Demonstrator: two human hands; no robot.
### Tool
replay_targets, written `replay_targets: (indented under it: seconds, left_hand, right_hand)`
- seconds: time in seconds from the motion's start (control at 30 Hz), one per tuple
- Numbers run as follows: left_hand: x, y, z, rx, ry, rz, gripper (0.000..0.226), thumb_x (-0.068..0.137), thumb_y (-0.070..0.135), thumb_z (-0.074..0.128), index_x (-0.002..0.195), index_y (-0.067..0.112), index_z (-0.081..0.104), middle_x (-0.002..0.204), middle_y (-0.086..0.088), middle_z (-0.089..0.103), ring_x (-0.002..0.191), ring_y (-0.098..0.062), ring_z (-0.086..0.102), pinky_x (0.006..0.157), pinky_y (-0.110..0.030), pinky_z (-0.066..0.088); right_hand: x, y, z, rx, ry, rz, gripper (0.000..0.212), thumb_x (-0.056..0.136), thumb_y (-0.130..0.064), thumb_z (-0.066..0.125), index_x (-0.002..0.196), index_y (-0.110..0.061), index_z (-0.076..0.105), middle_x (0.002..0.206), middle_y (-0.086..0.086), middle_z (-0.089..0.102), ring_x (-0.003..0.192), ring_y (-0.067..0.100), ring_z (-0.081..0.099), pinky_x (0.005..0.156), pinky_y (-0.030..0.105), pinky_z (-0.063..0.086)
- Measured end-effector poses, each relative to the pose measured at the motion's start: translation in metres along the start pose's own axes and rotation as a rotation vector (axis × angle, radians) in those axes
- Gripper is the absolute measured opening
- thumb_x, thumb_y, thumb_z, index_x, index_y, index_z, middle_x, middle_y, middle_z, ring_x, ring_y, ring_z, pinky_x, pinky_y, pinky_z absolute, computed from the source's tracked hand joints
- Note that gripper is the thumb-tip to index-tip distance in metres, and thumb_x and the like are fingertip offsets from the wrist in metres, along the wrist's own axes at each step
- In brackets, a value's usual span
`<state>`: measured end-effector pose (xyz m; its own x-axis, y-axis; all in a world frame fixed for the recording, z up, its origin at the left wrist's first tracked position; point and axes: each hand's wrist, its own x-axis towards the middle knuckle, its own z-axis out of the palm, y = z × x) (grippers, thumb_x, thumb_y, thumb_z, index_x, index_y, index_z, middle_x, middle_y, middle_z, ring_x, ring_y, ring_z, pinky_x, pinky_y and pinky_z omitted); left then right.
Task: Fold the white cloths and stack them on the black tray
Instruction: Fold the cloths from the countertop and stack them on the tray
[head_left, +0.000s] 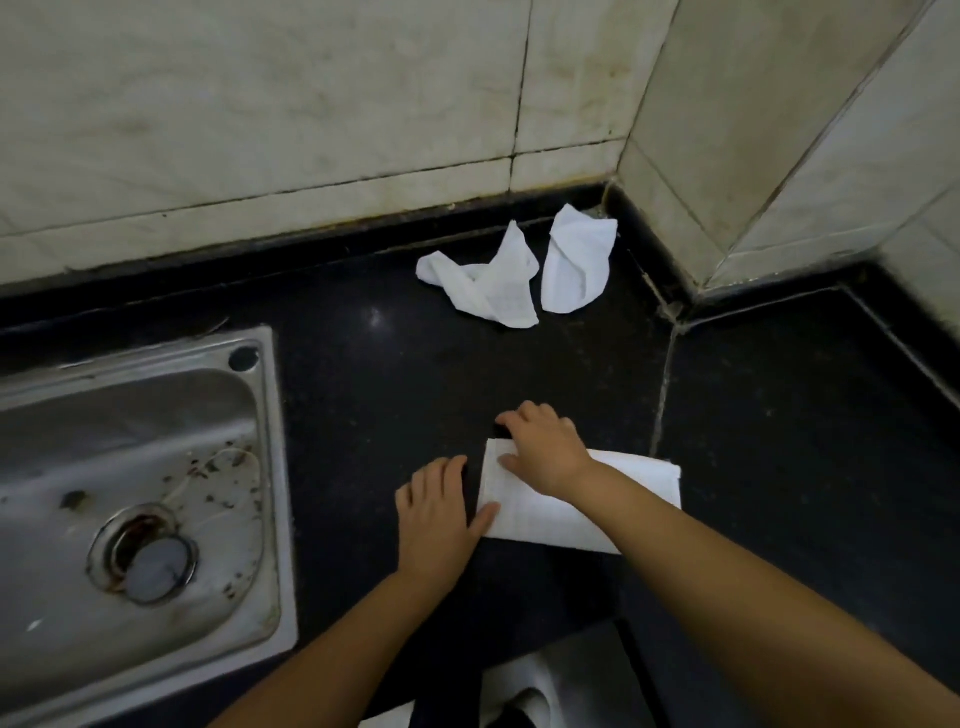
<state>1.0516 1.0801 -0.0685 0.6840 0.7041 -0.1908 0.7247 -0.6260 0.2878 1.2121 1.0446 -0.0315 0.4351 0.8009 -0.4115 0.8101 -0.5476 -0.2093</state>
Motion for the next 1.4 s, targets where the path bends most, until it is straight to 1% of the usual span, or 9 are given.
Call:
replay_targets:
  seconds: [0.17,0.3,0.5,0.6,0.77,1.03,1.13,1.27,1.4]
  left_hand:
    - [-0.001,0.002,-0.001,-0.021,-0.005,0.033,0.062,0.091,0.055,0.041,0.142,0.022,0.031,0.145,-0.002,0.032,0.134,-0.018,0.029,0.107,-0.033,0.024]
    - [0.002,0.004,-0.008,-0.103,-0.072,0.094,0.042,0.093,0.048,0.042,0.126,0.025,0.049,0.138,0.005,0.036,0.130,-0.014,0.030,0.105,-0.032,0.026]
    - [0.038,0.035,-0.080,-0.441,-0.126,0.187,0.030,0.098,0.030,0.043,0.074,0.013,0.052,0.072,0.000,0.054,0.080,-0.028,0.060,0.075,-0.035,0.041]
    - [0.051,0.052,-0.132,-0.494,0.062,0.305,0.032,0.097,0.026,0.047,0.080,0.002,0.059,0.073,-0.009,0.061,0.069,-0.023,0.055,0.065,-0.032,0.038]
    - [0.030,0.065,-0.179,-0.484,0.303,0.538,0.023,0.096,0.018,0.051,0.102,0.007,0.070,0.098,-0.003,0.071,0.086,-0.016,0.061,0.076,-0.032,0.048]
    - [-0.032,0.009,-0.055,-0.165,-0.120,0.548,0.027,0.096,0.029,0.050,0.115,0.018,0.066,0.115,0.001,0.068,0.103,-0.016,0.062,0.090,-0.029,0.048]
    - [-0.052,-0.003,-0.023,-0.164,-0.319,0.541,0.024,0.096,0.034,0.047,0.102,0.023,0.067,0.100,0.004,0.070,0.087,-0.010,0.063,0.080,-0.029,0.050]
    - [-0.036,-0.003,-0.030,-0.340,-0.282,0.418,0.013,0.092,0.026,0.056,0.088,0.019,0.066,0.081,0.004,0.066,0.070,-0.004,0.059,0.066,-0.018,0.044]
    - [0.014,0.015,-0.051,-0.464,-0.096,0.282,0.011,0.090,0.024,0.060,0.079,0.022,0.059,0.072,0.010,0.057,0.065,-0.002,0.051,0.062,-0.020,0.039]
  right_hand:
    - [0.010,-0.015,-0.006,-0.047,-0.153,-0.010,0.028,0.092,-0.025,0.053,0.119,-0.019,0.053,0.124,0.005,0.051,0.115,0.024,0.050,0.102,0.041,0.038]
    - [-0.010,-0.004,-0.026,0.289,-0.113,-0.002,0.023,0.092,-0.020,0.054,0.115,-0.018,0.050,0.116,0.005,0.058,0.100,0.021,0.058,0.089,0.036,0.050]
    - [-0.045,0.020,-0.089,0.196,0.317,-0.150,0.026,0.094,-0.019,0.050,0.118,-0.019,0.060,0.113,0.003,0.067,0.103,0.021,0.062,0.087,0.035,0.049]
    - [-0.066,0.030,-0.128,0.222,0.551,-0.190,0.021,0.096,-0.020,0.049,0.109,-0.017,0.064,0.102,0.004,0.069,0.094,0.023,0.063,0.075,0.035,0.048]
    - [-0.103,0.039,-0.143,0.222,0.749,-0.318,0.021,0.097,-0.023,0.047,0.111,-0.017,0.062,0.102,0.004,0.069,0.091,0.022,0.062,0.076,0.038,0.050]
    - [-0.136,0.067,-0.004,-0.052,0.351,-0.418,0.045,0.093,-0.036,0.026,0.104,-0.015,0.064,0.095,0.005,0.071,0.086,0.027,0.067,0.076,0.041,0.051]
    - [-0.152,0.071,0.039,0.031,0.177,-0.447,0.039,0.097,-0.034,0.029,0.109,-0.015,0.061,0.099,0.004,0.070,0.087,0.023,0.066,0.076,0.036,0.051]
    - [-0.144,0.070,0.031,0.162,0.202,-0.367,0.030,0.100,-0.029,0.040,0.126,-0.019,0.049,0.111,0.003,0.066,0.094,0.020,0.061,0.081,0.030,0.047]
    - [-0.099,0.063,-0.003,0.248,0.301,-0.159,0.024,0.099,-0.028,0.042,0.115,-0.015,0.054,0.109,0.003,0.062,0.096,0.020,0.058,0.080,0.030,0.044]
